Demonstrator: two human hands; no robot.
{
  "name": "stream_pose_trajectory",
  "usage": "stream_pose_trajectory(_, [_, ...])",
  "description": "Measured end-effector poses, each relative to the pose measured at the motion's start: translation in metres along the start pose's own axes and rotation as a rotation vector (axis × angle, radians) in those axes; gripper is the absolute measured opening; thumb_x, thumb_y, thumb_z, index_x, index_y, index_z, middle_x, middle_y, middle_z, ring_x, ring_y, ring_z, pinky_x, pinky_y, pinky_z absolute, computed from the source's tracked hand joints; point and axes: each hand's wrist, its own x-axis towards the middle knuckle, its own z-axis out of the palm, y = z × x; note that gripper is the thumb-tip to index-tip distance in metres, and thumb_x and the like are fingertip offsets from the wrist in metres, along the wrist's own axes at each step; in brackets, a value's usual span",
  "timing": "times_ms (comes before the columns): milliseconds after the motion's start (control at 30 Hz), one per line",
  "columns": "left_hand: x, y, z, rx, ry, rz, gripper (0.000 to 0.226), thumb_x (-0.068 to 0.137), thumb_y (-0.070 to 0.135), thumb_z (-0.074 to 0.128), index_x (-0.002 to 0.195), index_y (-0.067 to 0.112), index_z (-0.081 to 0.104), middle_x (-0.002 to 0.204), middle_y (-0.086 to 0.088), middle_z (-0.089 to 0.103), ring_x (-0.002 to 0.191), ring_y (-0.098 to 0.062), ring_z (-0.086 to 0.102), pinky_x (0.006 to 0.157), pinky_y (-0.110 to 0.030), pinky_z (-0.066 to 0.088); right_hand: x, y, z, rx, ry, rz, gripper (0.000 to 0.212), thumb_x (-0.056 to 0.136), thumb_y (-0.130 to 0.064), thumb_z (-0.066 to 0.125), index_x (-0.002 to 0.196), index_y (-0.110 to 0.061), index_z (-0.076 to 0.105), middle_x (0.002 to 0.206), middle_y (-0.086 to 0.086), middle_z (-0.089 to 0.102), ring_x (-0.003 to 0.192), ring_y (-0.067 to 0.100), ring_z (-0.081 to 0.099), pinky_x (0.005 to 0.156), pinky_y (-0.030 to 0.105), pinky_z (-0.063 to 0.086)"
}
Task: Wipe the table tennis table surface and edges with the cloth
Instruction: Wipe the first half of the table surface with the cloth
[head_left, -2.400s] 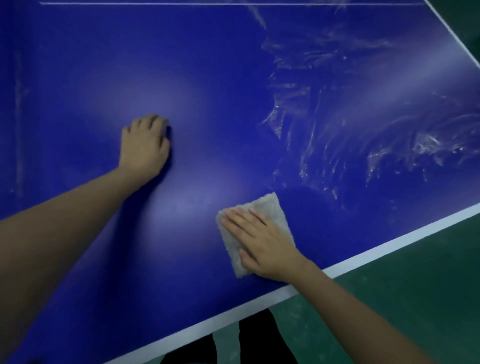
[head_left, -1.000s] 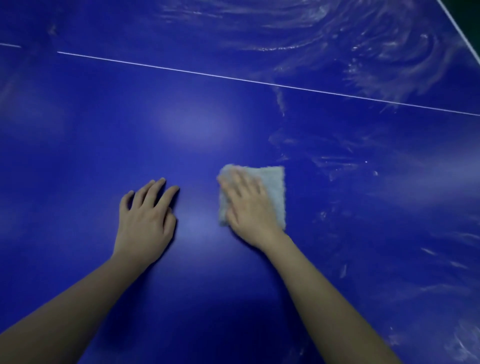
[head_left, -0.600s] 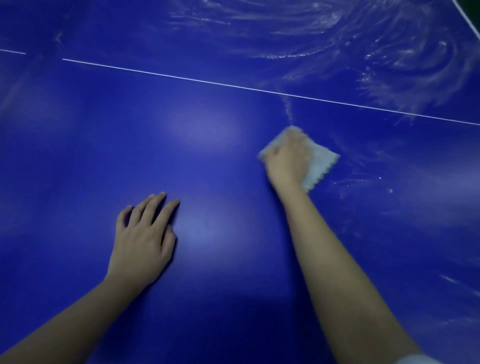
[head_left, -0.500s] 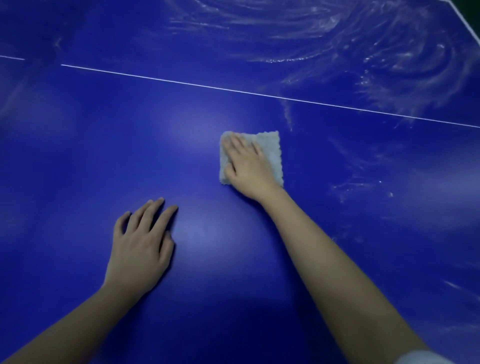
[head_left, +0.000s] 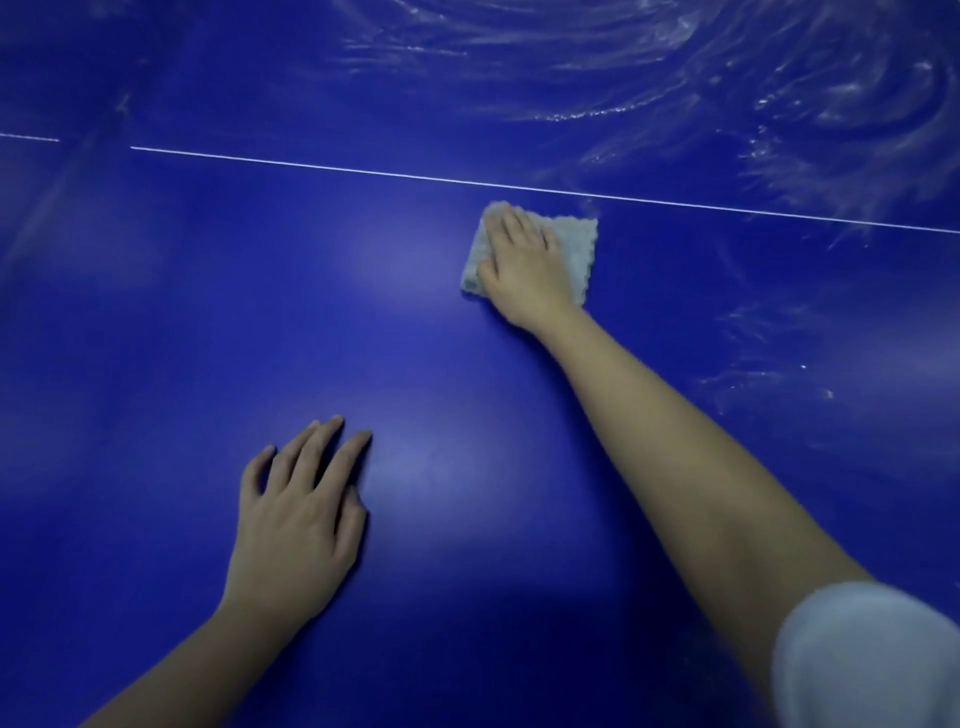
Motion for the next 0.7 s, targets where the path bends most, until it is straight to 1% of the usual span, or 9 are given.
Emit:
stream_pose_trajectory(100, [0.0, 0.001, 0.001, -0.005, 0.008, 0.002, 0.052, 0.088, 0.03, 0.028, 0.129, 0.012, 0.055, 0.136, -0.011, 0.051, 0.126, -0.026, 0.042, 0.105, -0.05, 0.028, 0.026, 0.04, -0.021, -0.011, 0.037, -0.006, 0.048, 0.095, -0.024, 0.037, 0.138, -0.003, 0.037, 0.143, 0.017, 0.04, 0.13, 0.032, 0.037, 0.105, 0.039, 0.026])
stream_pose_trajectory(200, [0.0, 0.001, 0.001, -0.008, 0.013, 0.004, 0.052, 0.088, 0.029, 0.028, 0.129, 0.011, 0.055, 0.136, -0.012, 0.051, 0.126, -0.027, 0.044, 0.105, -0.05, 0.029, 0.022, 0.112, -0.035, -0.071, 0.14, 0.388, 0.047, 0.086, -0.027, 0.036, 0.116, 0.003, 0.055, 0.121, 0.022, 0.055, 0.11, 0.038, 0.053, 0.089, 0.04, 0.041])
stream_pose_trajectory(267, [0.0, 0.0, 0.001, -0.008, 0.013, 0.007, 0.052, 0.088, 0.029, 0.029, 0.129, 0.011, 0.055, 0.135, -0.012, 0.051, 0.126, -0.029, 0.046, 0.105, -0.05, 0.029, 0.001, 0.138, -0.04, -0.011, 0.136, 0.733, 0.056, 0.091, -0.03, 0.03, 0.134, 0.003, 0.042, 0.14, 0.022, 0.042, 0.128, 0.037, 0.04, 0.105, 0.041, 0.032])
stream_pose_trajectory(300, [0.0, 0.0, 0.001, -0.006, 0.01, 0.009, 0.052, 0.088, 0.029, 0.029, 0.129, 0.011, 0.055, 0.135, -0.013, 0.051, 0.126, -0.029, 0.046, 0.105, -0.05, 0.028, -0.012, 0.139, -0.038, 0.021, 0.116, 0.808, 0.056, 0.096, -0.029, 0.029, 0.142, 0.002, 0.03, 0.148, 0.022, 0.03, 0.136, 0.036, 0.029, 0.112, 0.044, 0.022])
stream_pose_trajectory(367, [0.0, 0.0, 0.001, -0.004, 0.009, 0.01, 0.052, 0.088, 0.029, 0.028, 0.129, 0.011, 0.055, 0.135, -0.013, 0.051, 0.126, -0.03, 0.046, 0.105, -0.05, 0.028, -0.041, 0.12, -0.029, -0.011, 0.109, 0.647, 0.052, 0.098, -0.022, 0.031, 0.143, 0.004, 0.025, 0.149, 0.025, 0.026, 0.136, 0.039, 0.025, 0.113, 0.046, 0.017])
stream_pose_trajectory(467, [0.0, 0.0, 0.001, -0.009, 0.015, 0.008, 0.052, 0.089, 0.03, 0.027, 0.129, 0.011, 0.054, 0.136, -0.013, 0.05, 0.126, -0.029, 0.044, 0.106, -0.05, 0.027, -0.099, 0.075, -0.017, 0.026, -0.06, -0.085, 0.054, 0.094, -0.019, 0.038, 0.144, -0.002, 0.029, 0.152, 0.017, 0.028, 0.14, 0.03, 0.024, 0.114, 0.043, 0.015])
stream_pose_trajectory(533, [0.0, 0.0, 0.002, -0.007, 0.019, 0.009, 0.053, 0.088, 0.03, 0.027, 0.13, 0.011, 0.053, 0.137, -0.013, 0.049, 0.126, -0.029, 0.043, 0.106, -0.05, 0.026, -0.124, 0.077, -0.021, 0.06, -0.157, -0.318, 0.057, 0.093, -0.026, 0.036, 0.146, -0.009, 0.029, 0.154, 0.007, 0.022, 0.142, 0.02, 0.017, 0.117, 0.04, 0.01])
stream_pose_trajectory(600, [-0.001, 0.001, 0.001, -0.011, 0.019, 0.008, 0.053, 0.088, 0.03, 0.026, 0.13, 0.011, 0.053, 0.138, -0.013, 0.049, 0.127, -0.03, 0.042, 0.107, -0.05, 0.025, -0.128, 0.106, -0.028, 0.053, -0.089, -0.146, 0.054, 0.095, -0.024, 0.039, 0.145, -0.006, 0.032, 0.153, 0.012, 0.028, 0.142, 0.027, 0.022, 0.116, 0.04, 0.013])
stream_pose_trajectory(700, [-0.002, 0.002, 0.0, -0.01, 0.016, 0.002, 0.055, 0.088, 0.031, 0.024, 0.131, 0.011, 0.052, 0.139, -0.012, 0.047, 0.129, -0.03, 0.042, 0.108, -0.049, 0.024, -0.141, 0.156, -0.039, 0.032, 0.055, 0.467, 0.054, 0.097, -0.02, 0.04, 0.146, -0.001, 0.027, 0.151, 0.021, 0.027, 0.139, 0.034, 0.025, 0.116, 0.041, 0.014])
